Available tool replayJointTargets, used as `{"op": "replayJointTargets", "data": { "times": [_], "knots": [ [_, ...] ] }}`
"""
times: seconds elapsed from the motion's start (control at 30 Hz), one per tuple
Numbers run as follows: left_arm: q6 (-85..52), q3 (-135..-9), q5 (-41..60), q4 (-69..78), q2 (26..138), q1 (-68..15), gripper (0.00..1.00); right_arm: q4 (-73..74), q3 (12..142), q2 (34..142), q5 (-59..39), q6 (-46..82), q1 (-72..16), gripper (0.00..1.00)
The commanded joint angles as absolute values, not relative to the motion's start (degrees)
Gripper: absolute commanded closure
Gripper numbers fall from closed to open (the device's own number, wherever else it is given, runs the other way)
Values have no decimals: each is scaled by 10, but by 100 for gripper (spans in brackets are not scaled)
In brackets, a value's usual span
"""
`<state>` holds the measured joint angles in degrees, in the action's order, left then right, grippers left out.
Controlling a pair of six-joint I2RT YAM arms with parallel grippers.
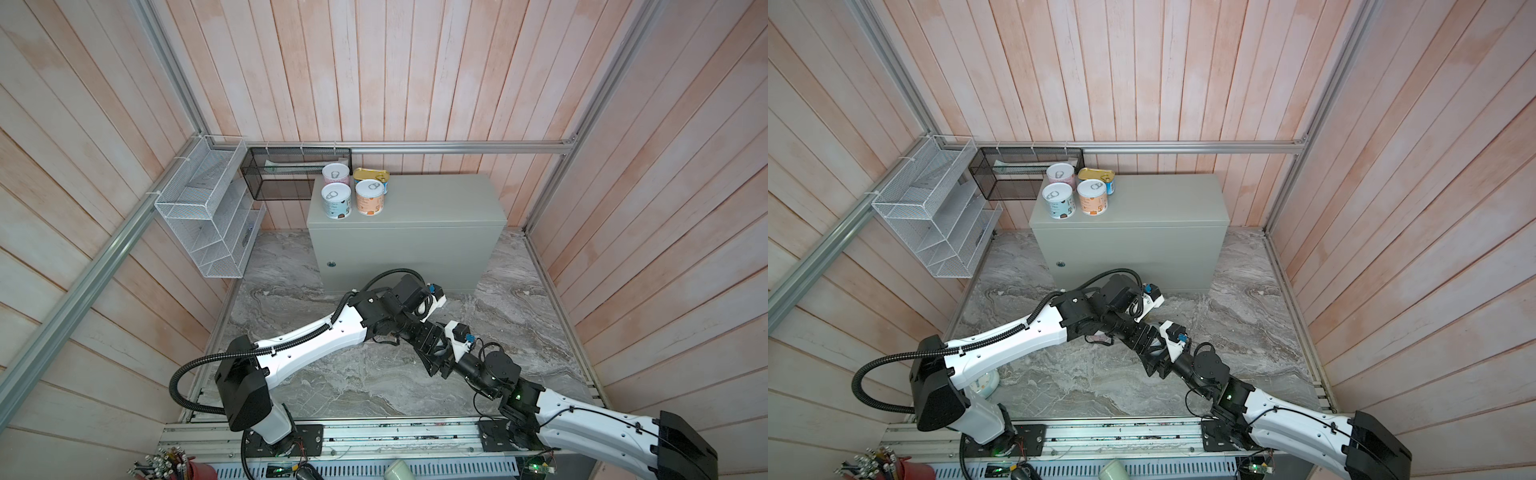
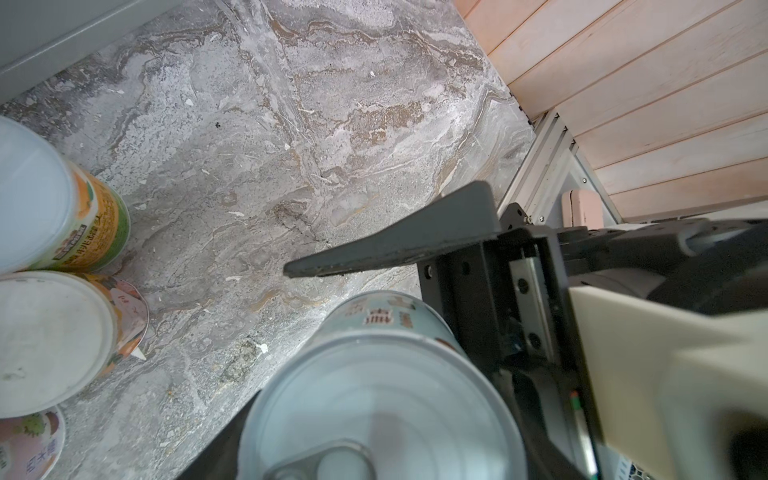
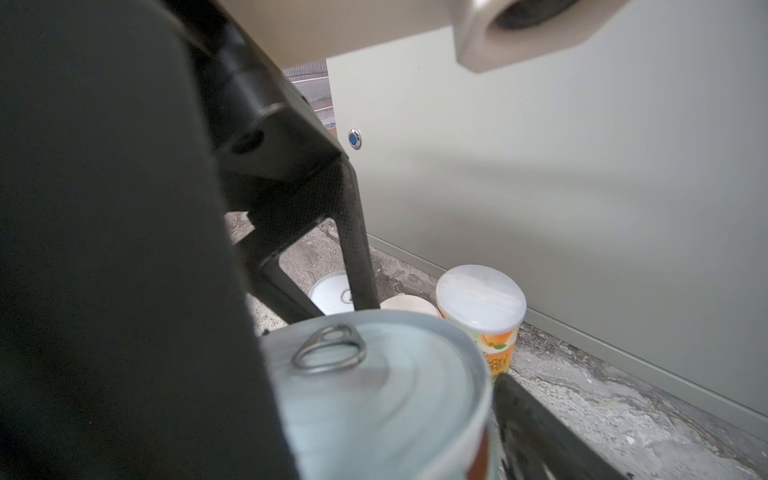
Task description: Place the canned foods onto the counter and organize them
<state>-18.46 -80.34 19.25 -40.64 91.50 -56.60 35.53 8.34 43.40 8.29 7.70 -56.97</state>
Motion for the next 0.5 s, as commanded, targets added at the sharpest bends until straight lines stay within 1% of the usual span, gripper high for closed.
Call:
{"op": "replayJointTargets", "data": {
  "times": [0.0, 0.47],
  "knots": [
    [-185, -794, 221, -435, 911, -576, 41, 379, 87, 425, 138, 91, -564, 5],
    [-188, -781, 211, -442, 899, -563, 42, 374, 92, 449, 137, 107, -564, 2]
  ]
}}
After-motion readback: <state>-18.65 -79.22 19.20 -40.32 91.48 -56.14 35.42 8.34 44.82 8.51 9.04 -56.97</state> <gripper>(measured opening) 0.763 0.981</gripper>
